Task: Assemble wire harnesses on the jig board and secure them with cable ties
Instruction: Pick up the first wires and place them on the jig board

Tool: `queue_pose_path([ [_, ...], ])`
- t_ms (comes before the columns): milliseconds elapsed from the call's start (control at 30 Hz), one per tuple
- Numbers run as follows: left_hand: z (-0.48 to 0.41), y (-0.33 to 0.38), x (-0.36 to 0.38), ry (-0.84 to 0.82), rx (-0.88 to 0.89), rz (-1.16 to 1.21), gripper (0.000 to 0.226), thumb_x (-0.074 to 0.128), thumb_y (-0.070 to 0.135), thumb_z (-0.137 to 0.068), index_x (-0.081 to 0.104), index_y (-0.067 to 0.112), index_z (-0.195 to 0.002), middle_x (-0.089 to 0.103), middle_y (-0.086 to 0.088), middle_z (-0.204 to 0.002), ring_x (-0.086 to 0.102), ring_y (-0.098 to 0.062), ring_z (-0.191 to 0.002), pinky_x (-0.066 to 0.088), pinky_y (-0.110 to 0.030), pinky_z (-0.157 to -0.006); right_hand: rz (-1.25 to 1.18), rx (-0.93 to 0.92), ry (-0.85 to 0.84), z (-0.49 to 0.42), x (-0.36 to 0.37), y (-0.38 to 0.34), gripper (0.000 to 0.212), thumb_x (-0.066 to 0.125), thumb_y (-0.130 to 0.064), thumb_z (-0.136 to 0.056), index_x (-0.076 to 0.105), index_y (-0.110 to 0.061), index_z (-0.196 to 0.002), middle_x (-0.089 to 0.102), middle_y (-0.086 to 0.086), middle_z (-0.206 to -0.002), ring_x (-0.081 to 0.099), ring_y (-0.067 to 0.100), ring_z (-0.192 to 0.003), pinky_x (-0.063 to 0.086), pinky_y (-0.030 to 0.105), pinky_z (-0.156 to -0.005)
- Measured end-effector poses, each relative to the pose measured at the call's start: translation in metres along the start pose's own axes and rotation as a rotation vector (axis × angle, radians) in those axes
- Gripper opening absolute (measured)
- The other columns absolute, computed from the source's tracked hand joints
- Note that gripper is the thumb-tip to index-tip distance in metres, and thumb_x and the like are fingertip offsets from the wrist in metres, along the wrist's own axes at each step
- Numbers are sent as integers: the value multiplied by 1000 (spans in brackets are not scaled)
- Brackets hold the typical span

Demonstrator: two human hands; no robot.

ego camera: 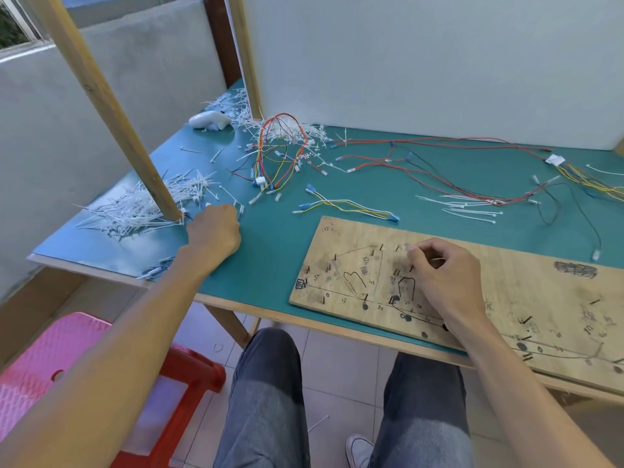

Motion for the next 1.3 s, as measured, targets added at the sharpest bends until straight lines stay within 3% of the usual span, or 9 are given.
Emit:
queue_pose_path([
  [233, -3, 7, -17, 95, 36, -44, 12, 53, -5, -89, 56, -1, -100, 60, -21, -98, 64, -46, -95, 42, -44, -67, 16, -9, 12, 0, -1, -2, 21, 71, -32, -96, 74, -34, -76, 70, -36, -84, 66, -8, -85, 42, 0, -66],
  [400, 0, 11, -42, 289, 49, 35, 12, 55, -4, -94, 48, -3, -104, 62, -27, -89, 64, -50, -86, 39, -45, -60, 17, -8, 10, 1, -1, -3, 21, 71, -32, -96, 75, -33, -76, 70, -34, -85, 66, -6, -86, 43, 1, -66],
  [567, -2, 16, -53, 328, 84, 102, 19, 49, -11, -90, 43, 0, -105, 42, -16, -65, 54, -47, -70, 38, -48, -56, 29, -7, 6, 2, -1, -4, 20, 71, -33, -96, 75, -33, -77, 70, -35, -85, 65, -9, -87, 43, 1, -69],
  [700, 1, 16, -68, 410, 152, 317, 12, 48, 9, -105, 57, 2, -110, 70, -19, -82, 62, -45, -81, 46, -50, -71, 26, -7, 4, 1, -1, -5, 21, 71, -32, -97, 74, -35, -76, 69, -36, -85, 65, -9, -87, 43, 0, -69],
  [867, 23, 33, -86, 418, 263, 378, 23, 55, 28, -105, 72, 14, -102, 74, -10, -86, 66, -36, -86, 52, -49, -81, 9, -11, -6, 1, 0, -7, 19, 71, -31, -96, 76, -33, -78, 72, -28, -82, 69, -1, -82, 47, 5, -68],
  [1033, 78, 82, -102, 477, 473, 405, 17, 60, 28, -105, 70, 15, -99, 70, -4, -81, 64, -33, -76, 53, -50, -70, -32, -17, -14, 5, -1, -12, 16, 70, -32, -97, 75, -34, -82, 74, -21, -77, 71, 4, -73, 52, 12, -61],
  [1133, 100, 103, -110, 478, 527, 494, 17, 59, 26, -106, 68, 14, -99, 68, -1, -75, 62, -29, -68, 53, -48, -67, 15, -85, 27, 11, -7, -26, 16, 69, -33, -100, 75, -32, -85, 74, -15, -76, 70, 6, -79, 56, 30, -80],
  [1200, 117, 119, -108, 439, 566, 585, 16, 59, 27, -106, 68, 15, -99, 65, 3, -71, 60, -23, -62, 52, -45, -65, 158, -204, 35, 20, -9, -43, 21, 64, -43, -104, 74, -34, -87, 73, -21, -89, 67, 7, -96, 44, 44, -96],
  [1300, 148, 145, -92, 349, 601, 686, 14, 60, 32, -105, 66, 23, -96, 62, 9, -67, 56, -13, -58, 52, -41, -62, 193, -250, -62, 28, -3, -60, 31, 52, -65, -102, 72, -45, -92, 73, -27, -96, 62, 1, -109, 28, 43, -99],
])
Point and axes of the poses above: each hand's wrist, its own z-axis away from the middle knuckle, its own x-axis out of the palm, y = z × x, the point moved 8 cm from there along -z, towards the middle knuckle
